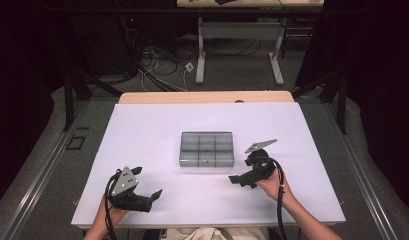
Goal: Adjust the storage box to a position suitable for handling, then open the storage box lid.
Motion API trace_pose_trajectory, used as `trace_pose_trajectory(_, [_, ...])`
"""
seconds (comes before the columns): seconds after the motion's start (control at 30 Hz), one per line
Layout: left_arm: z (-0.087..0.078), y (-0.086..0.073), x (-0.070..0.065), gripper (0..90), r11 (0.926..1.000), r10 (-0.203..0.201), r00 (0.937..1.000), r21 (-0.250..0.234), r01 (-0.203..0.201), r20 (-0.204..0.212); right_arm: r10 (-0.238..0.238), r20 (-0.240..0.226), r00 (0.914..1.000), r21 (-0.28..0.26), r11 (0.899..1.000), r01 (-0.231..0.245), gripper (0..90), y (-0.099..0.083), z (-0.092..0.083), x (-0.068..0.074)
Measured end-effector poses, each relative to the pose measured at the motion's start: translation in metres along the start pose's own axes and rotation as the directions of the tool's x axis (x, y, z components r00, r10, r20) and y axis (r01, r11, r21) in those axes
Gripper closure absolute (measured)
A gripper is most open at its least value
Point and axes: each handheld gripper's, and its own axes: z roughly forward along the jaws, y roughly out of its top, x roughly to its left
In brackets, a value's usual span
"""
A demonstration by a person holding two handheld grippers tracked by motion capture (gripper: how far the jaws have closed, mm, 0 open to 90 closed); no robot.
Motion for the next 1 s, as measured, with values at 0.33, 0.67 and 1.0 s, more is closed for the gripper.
trace_pose_trajectory(0.33, [0.003, 0.002, 0.0, 0.0, 1.0, 0.005, 0.9999, 0.003, -0.005, 0.01, -0.004, -0.013, 0.9999, -0.011, 1.0, 0.004, 0.0, -0.003, 0.0, 0.004])
trace_pose_trajectory(0.67, [0.003, 0.002, -0.001, 0.0, 1.0, 0.007, 0.9999, 0.002, -0.007, 0.013, -0.006, -0.053, 0.9986, -0.025, 1.0, 0.005, 0.0, -0.002, 0.004, 0.013])
trace_pose_trajectory(1.0, [0.001, 0.0, 0.0, 0.0, 1.0, 0.0, 1.0, 0.004, 0.0, 0.004, -0.042, -0.107, 0.9934, -0.028, 0.999, 0.039, 0.0, 0.004, 0.016, 0.028])
